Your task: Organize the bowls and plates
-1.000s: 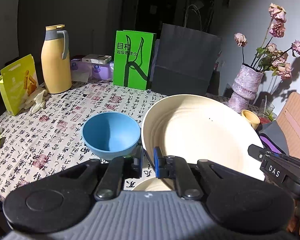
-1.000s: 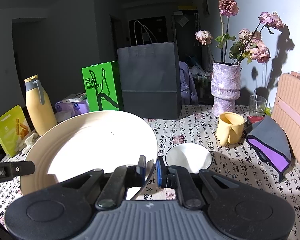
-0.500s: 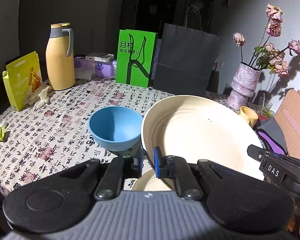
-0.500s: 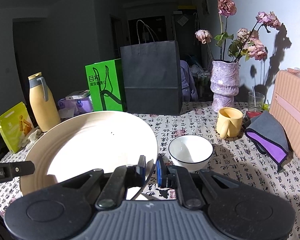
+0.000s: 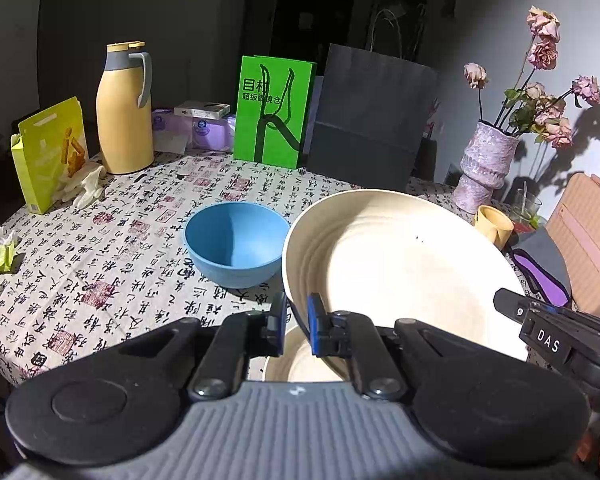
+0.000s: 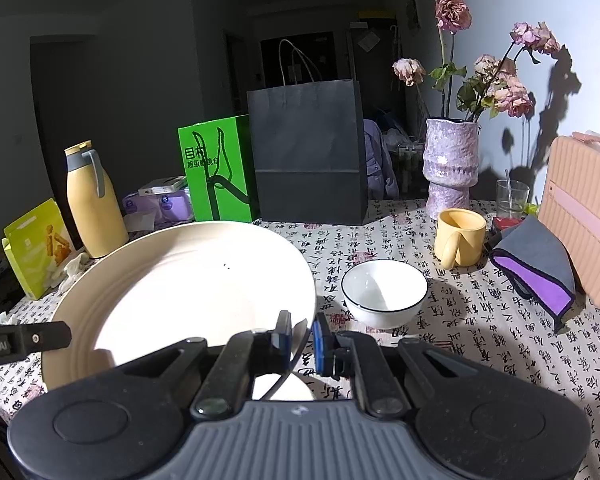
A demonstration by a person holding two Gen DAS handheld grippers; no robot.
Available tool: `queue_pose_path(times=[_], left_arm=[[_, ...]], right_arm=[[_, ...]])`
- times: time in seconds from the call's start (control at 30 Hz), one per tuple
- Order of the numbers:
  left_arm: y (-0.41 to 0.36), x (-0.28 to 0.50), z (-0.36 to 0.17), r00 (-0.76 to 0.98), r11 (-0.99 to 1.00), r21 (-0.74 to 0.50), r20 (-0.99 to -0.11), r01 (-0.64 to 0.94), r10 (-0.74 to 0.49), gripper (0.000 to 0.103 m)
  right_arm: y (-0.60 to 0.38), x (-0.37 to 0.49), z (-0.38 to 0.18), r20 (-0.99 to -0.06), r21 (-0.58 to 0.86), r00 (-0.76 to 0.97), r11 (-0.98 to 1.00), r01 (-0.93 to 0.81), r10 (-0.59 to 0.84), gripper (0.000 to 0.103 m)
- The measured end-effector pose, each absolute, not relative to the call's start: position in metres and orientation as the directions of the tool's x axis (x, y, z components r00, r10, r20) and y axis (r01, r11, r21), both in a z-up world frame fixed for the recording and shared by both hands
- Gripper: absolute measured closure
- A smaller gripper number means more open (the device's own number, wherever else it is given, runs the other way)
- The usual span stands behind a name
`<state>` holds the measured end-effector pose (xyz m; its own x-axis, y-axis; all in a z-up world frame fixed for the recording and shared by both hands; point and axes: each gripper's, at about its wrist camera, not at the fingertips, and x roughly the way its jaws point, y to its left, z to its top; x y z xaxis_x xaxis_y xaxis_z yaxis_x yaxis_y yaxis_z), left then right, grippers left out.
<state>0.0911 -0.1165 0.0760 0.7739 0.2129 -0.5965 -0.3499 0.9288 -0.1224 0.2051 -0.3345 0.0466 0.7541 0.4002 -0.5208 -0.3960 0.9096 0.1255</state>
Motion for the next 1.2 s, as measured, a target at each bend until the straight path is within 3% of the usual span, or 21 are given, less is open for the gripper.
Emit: queue_pose_path(times=[1.2], left_arm=[[-0.117,0.069,0.042,0.745,0.926,-0.138,-0.640,-0.352,0.188,0.091]], right_arm=[[-0.336,0.192,0.011,-0.566,0.163,0.713,0.903,-0.397,0.415,0.092]])
